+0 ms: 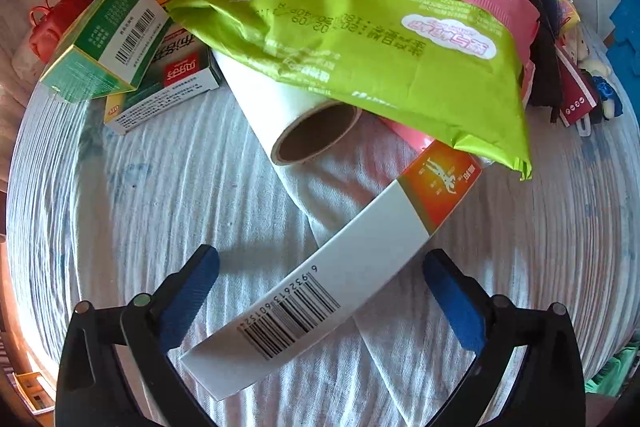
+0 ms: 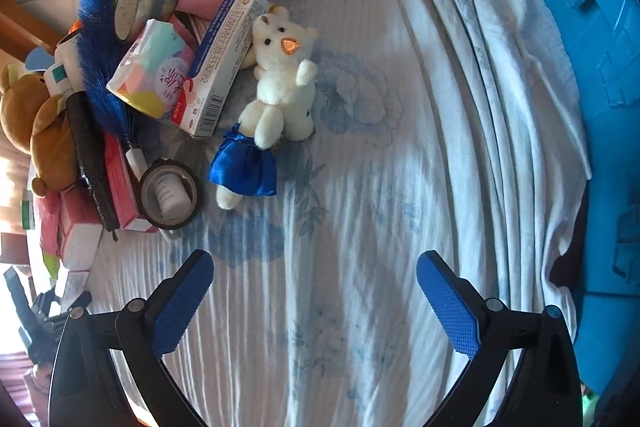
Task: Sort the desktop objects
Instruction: 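Grasp the white barcode box with the left tool while the right tool grasps the white teddy bear, then lift the white box and teddy bear and carry them over the blue crate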
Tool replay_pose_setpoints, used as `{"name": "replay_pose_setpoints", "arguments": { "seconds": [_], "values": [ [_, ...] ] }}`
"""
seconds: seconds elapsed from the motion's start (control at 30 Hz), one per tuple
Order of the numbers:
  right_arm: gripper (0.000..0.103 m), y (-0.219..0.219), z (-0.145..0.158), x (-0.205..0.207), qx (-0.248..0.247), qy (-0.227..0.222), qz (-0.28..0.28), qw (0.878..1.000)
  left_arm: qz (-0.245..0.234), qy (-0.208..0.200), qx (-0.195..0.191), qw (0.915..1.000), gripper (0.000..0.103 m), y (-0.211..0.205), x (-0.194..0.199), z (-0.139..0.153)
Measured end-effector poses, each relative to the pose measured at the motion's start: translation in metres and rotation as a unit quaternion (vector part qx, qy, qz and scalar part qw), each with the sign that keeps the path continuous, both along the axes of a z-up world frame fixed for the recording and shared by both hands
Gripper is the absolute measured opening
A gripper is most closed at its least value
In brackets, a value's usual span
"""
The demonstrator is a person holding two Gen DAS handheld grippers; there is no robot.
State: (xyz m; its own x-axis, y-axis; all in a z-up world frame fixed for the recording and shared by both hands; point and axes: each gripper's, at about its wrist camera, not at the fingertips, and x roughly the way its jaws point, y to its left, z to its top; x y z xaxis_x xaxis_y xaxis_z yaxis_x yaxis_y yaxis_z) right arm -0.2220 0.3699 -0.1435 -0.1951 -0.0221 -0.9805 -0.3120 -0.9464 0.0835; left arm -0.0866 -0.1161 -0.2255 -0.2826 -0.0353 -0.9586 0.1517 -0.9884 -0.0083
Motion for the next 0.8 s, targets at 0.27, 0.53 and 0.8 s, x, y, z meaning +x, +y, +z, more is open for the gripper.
{"name": "replay_pose_setpoints", "arguments": {
  "seconds": [0.27,0.53,0.8],
  "values": [
    [0.061,-0.009,0.0,-0.032,0.004,0.018,-0.003,1.0,0.021,0.007,0.003,0.9997,0.044,0.001,-0.002,0.019],
    [0.061,-0.017,-0.018,-0.07,0.003,0.012,0.0,1.0,0.077,0.012,0.026,0.9966,0.026,-0.007,0.014,0.038],
    [0.034,-0.024,-0.019,-0.055,-0.003,0.026,0.02,0.999,0.089,0.07,0.007,0.9935,0.025,0.014,0.041,0.097]
  ]
}}
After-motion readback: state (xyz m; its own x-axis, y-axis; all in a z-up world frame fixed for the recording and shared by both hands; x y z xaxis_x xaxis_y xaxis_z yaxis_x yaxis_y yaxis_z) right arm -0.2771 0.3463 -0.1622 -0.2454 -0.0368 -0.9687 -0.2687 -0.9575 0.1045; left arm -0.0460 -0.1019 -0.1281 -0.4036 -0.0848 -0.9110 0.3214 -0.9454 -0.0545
